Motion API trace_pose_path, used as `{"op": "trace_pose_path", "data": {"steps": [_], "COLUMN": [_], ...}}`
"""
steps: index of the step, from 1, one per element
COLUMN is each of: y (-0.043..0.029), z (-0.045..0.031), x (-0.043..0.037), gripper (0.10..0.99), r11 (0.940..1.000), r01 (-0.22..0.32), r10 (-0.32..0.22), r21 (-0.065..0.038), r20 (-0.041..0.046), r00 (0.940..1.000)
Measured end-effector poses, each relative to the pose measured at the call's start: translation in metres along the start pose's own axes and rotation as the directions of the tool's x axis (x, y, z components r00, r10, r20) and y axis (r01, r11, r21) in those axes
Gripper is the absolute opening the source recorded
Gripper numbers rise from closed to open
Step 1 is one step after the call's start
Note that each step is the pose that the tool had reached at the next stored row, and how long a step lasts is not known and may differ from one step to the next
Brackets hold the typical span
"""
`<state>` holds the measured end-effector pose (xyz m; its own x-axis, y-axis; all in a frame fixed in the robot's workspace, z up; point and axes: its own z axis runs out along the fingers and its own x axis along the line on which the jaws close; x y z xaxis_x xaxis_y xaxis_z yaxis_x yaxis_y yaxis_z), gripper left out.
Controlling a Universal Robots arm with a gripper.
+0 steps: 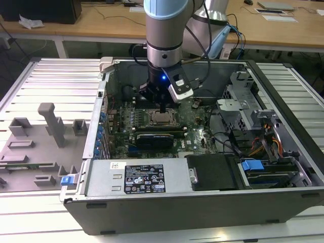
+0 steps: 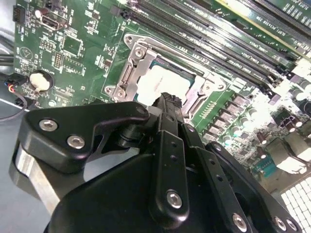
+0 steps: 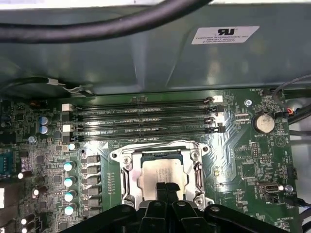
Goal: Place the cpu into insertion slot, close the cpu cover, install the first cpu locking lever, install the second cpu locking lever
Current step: 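Install the second cpu locking lever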
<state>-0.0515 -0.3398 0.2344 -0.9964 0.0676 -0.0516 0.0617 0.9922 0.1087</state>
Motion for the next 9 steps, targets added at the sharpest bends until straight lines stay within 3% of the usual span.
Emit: {"op": "trace_pose_path", "data": {"steps": [9], "y": [0.0000], "z": [-0.0002], "x": [0.0000], "gripper": [0.106], "r11": [1.0000], "r01": [0.000], "r10": [0.000], "r21": [0.000], "r20": [-0.0001], "r00": [1.0000]}}
